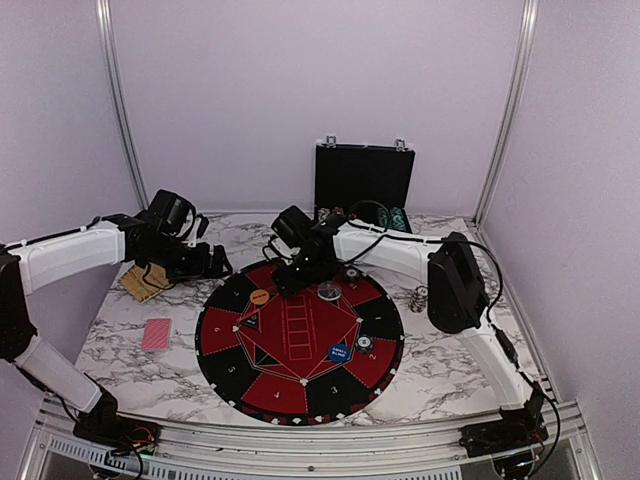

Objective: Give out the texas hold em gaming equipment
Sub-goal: Place the poker chips pile on the poker table mat, then pick up the pile of poker chips from the poker table mat.

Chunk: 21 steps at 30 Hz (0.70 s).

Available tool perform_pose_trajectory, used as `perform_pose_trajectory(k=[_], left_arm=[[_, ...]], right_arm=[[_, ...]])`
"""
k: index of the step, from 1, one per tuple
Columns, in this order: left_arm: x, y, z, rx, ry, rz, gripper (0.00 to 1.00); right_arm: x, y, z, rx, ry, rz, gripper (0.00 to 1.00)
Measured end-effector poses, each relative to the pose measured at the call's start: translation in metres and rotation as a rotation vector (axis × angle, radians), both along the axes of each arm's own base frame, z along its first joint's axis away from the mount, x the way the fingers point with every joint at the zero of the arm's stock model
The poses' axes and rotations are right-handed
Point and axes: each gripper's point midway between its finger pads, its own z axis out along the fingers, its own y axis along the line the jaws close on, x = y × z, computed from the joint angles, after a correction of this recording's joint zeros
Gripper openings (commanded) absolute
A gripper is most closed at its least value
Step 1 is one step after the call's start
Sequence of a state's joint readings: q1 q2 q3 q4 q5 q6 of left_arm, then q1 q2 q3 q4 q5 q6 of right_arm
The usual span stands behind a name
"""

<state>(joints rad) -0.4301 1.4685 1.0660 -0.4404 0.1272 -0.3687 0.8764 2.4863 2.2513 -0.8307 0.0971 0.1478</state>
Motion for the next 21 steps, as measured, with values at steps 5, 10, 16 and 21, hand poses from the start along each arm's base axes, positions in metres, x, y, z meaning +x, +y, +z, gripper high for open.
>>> perform_pose_trajectory(k=[5, 10, 16, 21], left_arm=[[0.017, -0.038, 0.003, 0.086, -0.015, -0.068, 0.92], [0.030, -0.084, -0.014, 0.191, -0.006, -0.140, 0.87], [0.043, -0.131, -0.047, 0.306, 0.020, -0.201, 0.83], [0.055, -0.155, -0.070, 0.369, 0.038, -0.220, 0.80]], right_arm=[[-0.016, -0.040, 0.068, 0.043, -0.079, -0.052, 0.76], [-0.036, -0.102, 0.134, 0.151, -0.178, -0.153, 0.76], [-0.052, -0.179, 0.146, 0.202, -0.220, -0.307, 0.76], [-0.069, -0.202, 0.135, 0.199, -0.205, -0.350, 0.76]])
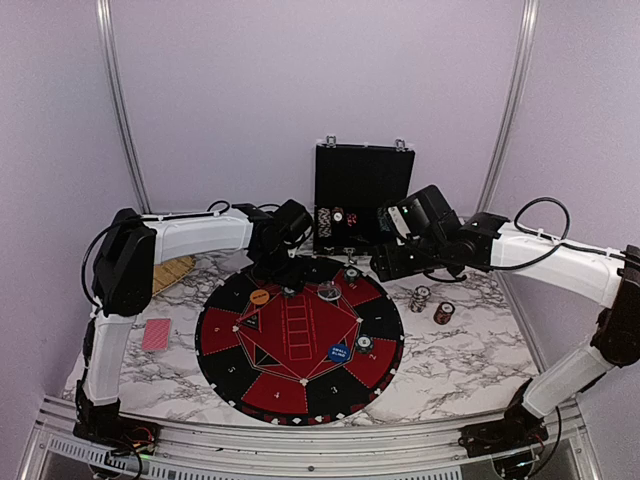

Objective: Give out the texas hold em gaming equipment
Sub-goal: Pick up the pile of poker chips from the poker table mat.

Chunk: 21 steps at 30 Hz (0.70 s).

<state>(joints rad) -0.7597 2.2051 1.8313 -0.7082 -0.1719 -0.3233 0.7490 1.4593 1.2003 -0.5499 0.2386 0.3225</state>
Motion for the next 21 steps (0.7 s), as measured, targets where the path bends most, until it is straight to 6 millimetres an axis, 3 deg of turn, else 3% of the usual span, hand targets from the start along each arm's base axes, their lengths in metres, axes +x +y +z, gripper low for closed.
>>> perform_pose_trajectory(k=[9, 21], left_arm=[[0.007, -0.005, -0.031, 0.064, 0.055, -0.014, 0.76], [0.001, -0.009, -0.045, 0.072, 0.105, -0.049, 0.61]], right_arm=[[-0.007, -0.008, 0.009, 0.039, -0.018, -0.027, 0.76], [-0.006, -0.008, 0.008, 0.045, -0.017, -0.035, 0.75]])
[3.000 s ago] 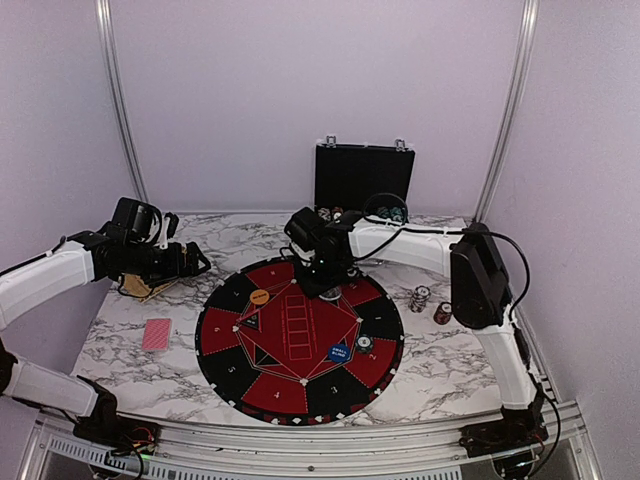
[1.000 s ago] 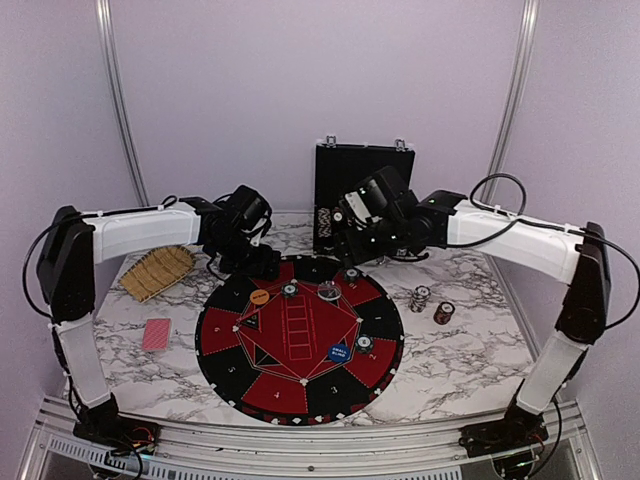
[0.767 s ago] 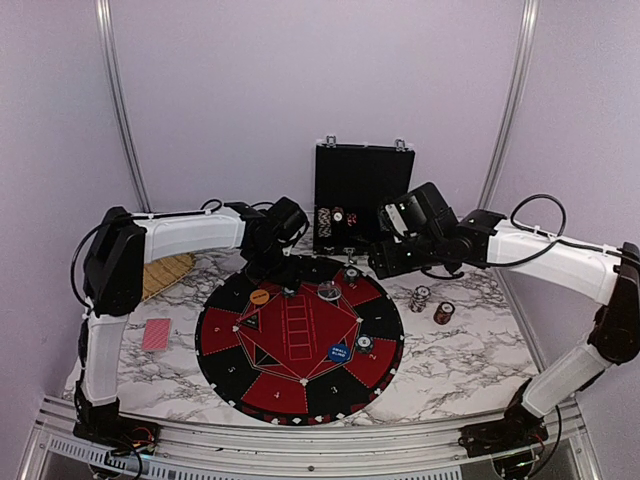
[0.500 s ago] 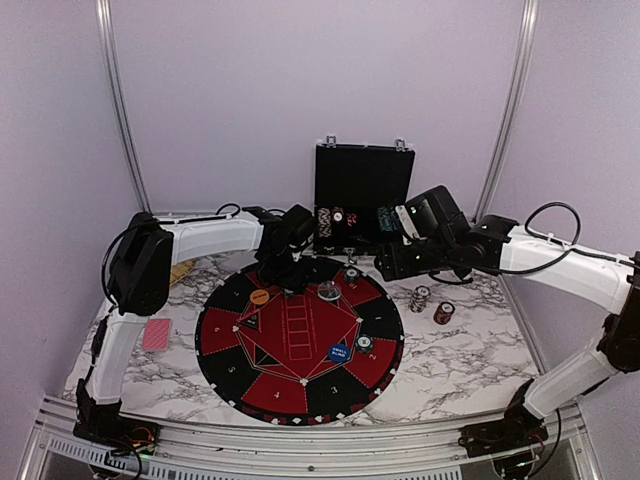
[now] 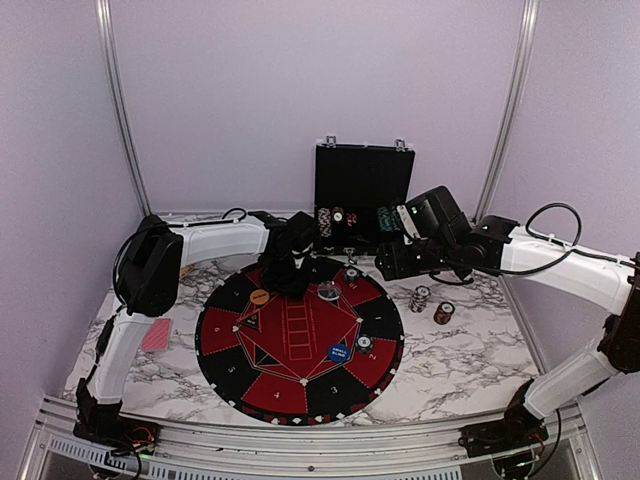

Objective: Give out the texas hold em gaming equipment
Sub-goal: Pick up the pile of poker chips from the poker table mat.

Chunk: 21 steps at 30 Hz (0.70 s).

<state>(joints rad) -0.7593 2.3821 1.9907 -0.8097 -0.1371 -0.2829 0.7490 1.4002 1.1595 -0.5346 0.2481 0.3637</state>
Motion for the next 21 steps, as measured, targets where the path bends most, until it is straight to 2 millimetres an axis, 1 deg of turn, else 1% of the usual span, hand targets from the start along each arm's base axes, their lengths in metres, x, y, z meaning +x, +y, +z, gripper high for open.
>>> perform_pose_trajectory(k=[10, 17, 21], left_arm=[[0.0016, -0.0007, -0.0014, -0.014, 0.012, 0.000, 0.49], [0.0050, 0.0030, -0.0016, -0.022, 0.018, 0.009, 0.38], [0.0077, 0.0055, -0.0016, -0.025, 0.018, 0.015, 0.36]], right_arm=[[0.0002, -0.0003, 0.0000, 0.001, 0.000, -0.003, 0.75], [0.0001, -0.0003, 0.0000, 0.002, 0.001, -0.004, 0.75], [0.0001, -0.0003, 0.0000, 0.002, 0.001, -0.005, 0.75]])
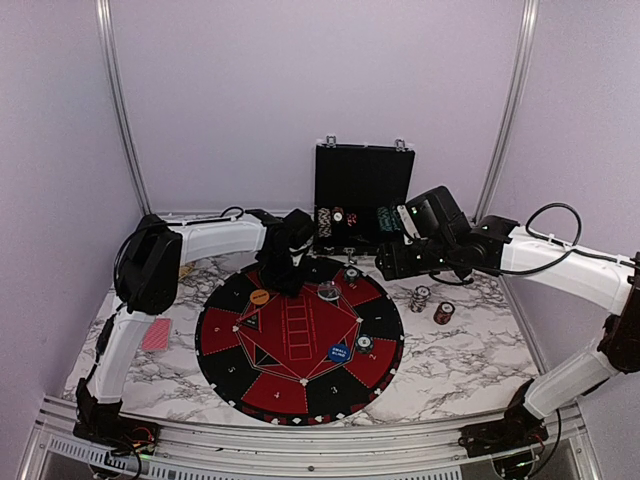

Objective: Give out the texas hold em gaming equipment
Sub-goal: Pick up the pile of poker chips from the poker table mat.

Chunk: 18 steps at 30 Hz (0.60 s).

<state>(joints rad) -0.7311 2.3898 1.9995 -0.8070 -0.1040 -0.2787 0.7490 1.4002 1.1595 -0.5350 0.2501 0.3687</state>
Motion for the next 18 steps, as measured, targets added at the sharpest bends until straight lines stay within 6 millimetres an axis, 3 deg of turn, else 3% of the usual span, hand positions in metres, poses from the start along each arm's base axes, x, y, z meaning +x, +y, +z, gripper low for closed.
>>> perform_pose_trajectory(k=[9, 18], left_arm=[[0.022, 0.021, -0.001, -0.010, -0.014, 0.049, 0.36], [0.062, 0.079, -0.001, -0.007, -0.027, 0.170, 0.36]], right_arm=[[0.001, -0.001, -0.002, -0.006, 0.002, -0.005, 0.75], [0.001, 0.000, -0.006, -0.015, 0.011, -0.006, 0.74]])
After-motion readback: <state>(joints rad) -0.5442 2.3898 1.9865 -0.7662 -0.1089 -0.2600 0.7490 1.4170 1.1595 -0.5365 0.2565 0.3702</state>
